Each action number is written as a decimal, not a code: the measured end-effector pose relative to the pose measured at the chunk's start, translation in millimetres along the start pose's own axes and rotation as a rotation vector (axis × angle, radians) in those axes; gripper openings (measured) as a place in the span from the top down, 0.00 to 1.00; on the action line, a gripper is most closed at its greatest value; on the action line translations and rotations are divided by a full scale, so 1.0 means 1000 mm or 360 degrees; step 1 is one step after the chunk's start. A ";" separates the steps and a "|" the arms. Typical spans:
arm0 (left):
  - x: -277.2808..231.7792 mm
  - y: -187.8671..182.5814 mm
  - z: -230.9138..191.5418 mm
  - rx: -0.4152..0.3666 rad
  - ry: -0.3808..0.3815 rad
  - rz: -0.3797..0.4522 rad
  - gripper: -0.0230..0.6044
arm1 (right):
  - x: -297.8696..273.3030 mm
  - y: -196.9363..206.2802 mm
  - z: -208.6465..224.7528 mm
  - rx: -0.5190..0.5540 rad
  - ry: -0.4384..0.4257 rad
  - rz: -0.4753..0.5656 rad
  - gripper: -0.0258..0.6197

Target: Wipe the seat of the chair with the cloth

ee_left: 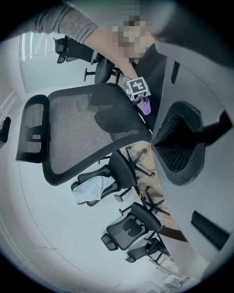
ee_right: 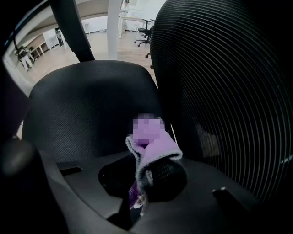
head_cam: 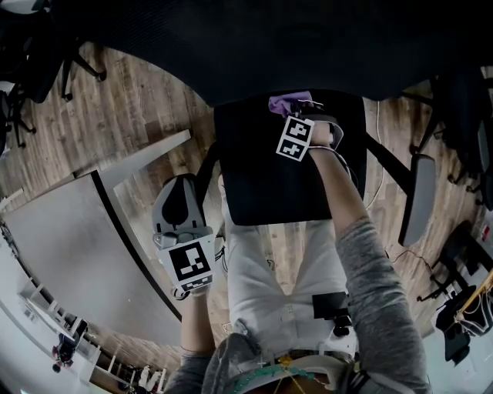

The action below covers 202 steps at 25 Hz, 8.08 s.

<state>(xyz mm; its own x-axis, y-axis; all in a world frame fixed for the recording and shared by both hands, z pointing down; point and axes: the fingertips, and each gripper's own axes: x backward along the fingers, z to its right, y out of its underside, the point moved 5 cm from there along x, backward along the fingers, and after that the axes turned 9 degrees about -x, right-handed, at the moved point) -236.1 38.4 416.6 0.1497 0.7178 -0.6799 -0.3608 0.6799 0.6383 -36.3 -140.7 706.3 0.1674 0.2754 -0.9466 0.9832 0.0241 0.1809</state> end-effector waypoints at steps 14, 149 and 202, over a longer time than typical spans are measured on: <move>0.000 0.000 0.001 0.0005 0.0003 0.0000 0.96 | 0.005 0.048 0.020 -0.0077 0.0039 -0.0068 0.89; -0.002 -0.002 0.002 -0.0015 -0.0003 0.0000 0.96 | 0.028 0.019 -0.081 -0.0198 -0.0208 0.0059 0.89; -0.001 -0.004 0.006 -0.0066 -0.0029 -0.0014 0.96 | 0.057 0.182 -0.024 -0.0489 -0.0050 -0.0219 0.89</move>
<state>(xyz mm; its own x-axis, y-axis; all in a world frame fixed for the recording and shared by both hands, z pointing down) -229.5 35.4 416.7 0.1698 0.7147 -0.6785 -0.3973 0.6797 0.6165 150.1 -97.9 692.0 0.0418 0.2197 -0.9747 0.9297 0.3487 0.1184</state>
